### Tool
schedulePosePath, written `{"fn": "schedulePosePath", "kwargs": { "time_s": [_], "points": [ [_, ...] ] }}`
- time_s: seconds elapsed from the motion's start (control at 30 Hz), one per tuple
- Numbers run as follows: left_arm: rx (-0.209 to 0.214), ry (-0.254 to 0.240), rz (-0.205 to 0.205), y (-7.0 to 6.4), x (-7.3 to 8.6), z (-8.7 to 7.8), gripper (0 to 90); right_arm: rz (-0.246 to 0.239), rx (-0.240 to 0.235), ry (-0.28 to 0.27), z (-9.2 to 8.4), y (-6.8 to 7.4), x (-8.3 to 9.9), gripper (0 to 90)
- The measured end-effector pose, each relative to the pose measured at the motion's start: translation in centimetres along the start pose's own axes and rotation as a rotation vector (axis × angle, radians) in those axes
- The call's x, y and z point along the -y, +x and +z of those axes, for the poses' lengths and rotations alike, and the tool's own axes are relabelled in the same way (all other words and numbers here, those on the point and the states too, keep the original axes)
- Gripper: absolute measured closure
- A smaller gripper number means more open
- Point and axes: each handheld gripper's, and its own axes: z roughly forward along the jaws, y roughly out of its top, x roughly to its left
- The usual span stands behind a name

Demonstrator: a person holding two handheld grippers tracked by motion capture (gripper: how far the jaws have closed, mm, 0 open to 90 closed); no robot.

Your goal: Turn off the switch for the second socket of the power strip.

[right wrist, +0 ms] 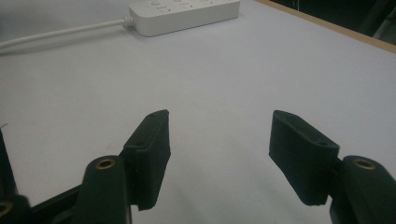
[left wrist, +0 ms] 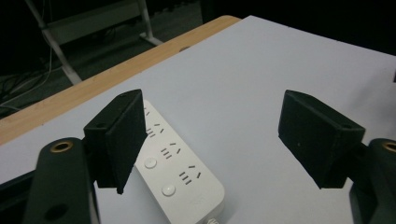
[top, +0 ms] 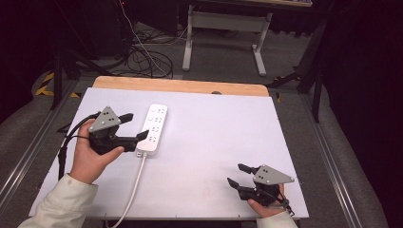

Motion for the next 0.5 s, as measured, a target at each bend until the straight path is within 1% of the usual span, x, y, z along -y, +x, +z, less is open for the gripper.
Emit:
{"fn": "schedulePosePath", "kwargs": {
  "time_s": [0.1, 0.13, 0.17, 0.23, 0.27, 0.3, 0.37, 0.43, 0.5],
  "points": [
    [0.011, -0.024, 0.005, -0.2, 0.4, -1.0, 19.1, -0.002, 0.001, 0.0, 0.0, 0.0, 0.0, 38.6],
    [0.023, -0.031, -0.006, -0.3, 0.6, -1.5, 18.3, -0.002, 0.001, 0.0, 0.0, 0.0, 0.0, 38.6],
    [0.024, -0.037, 0.0, -0.4, 0.8, -1.8, 17.8, 0.0, 0.001, -0.001, 0.0, 0.0, 0.0, 38.5],
    [0.029, -0.044, -0.001, -0.5, 1.2, -2.3, 16.9, 0.0, 0.001, -0.001, 0.0, 0.0, 0.0, 38.5],
    [0.028, -0.046, 0.004, -0.5, 1.4, -2.6, 16.7, 0.0, 0.001, -0.001, 0.0, 0.0, 0.0, 38.5],
    [0.026, -0.051, 0.021, -0.5, 1.7, -3.0, 16.1, 0.0, 0.001, 0.0, 0.0, 0.0, 0.0, 38.5],
    [0.012, -0.058, 0.028, -0.5, 2.2, -3.5, 16.2, -0.001, 0.001, -0.002, -0.1, 0.0, 0.0, 38.5],
    [0.011, -0.058, 0.056, -0.3, 2.9, -4.1, 14.6, 0.001, 0.001, -0.002, -0.1, 0.1, 0.0, 38.5],
    [0.039, -0.078, 0.036, -0.1, 3.8, -4.5, 12.9, 0.002, 0.001, -0.001, -0.1, 0.1, 0.0, 38.5]
  ]
}}
